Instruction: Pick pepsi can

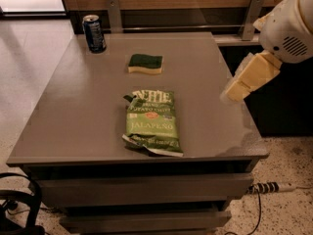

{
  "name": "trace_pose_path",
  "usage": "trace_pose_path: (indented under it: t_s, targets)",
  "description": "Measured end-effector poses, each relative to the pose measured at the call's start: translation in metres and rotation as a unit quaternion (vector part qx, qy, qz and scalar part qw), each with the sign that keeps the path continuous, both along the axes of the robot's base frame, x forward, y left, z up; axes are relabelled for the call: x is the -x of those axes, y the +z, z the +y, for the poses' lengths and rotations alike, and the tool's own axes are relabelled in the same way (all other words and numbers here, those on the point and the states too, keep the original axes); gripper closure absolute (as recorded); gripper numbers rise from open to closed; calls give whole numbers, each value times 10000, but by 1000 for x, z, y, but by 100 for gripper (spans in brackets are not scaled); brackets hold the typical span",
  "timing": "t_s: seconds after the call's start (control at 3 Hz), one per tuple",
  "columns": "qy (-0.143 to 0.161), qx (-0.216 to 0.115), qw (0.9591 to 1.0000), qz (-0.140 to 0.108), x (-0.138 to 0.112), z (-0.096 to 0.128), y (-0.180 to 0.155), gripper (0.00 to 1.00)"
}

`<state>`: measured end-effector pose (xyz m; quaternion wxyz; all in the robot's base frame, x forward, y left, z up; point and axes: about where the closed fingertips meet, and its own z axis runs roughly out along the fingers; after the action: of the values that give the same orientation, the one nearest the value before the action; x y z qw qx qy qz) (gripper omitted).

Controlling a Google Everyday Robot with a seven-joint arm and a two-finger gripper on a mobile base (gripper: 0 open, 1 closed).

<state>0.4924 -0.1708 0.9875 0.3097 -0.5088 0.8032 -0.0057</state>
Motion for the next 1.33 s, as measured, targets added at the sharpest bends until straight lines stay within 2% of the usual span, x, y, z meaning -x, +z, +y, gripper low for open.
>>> trace_pose_path:
  t_s: [0.33,0.67,1.0,1.33]
  targets:
    - [-165,-956,9924,-751,-56,25,23,0]
    - [-65,-1509,9826,-1082,-92,45,32,0]
    - [-65,-1509,9826,-1082,-92,45,32,0]
    - [168,-1695,9799,-1041,-128,80,17,0]
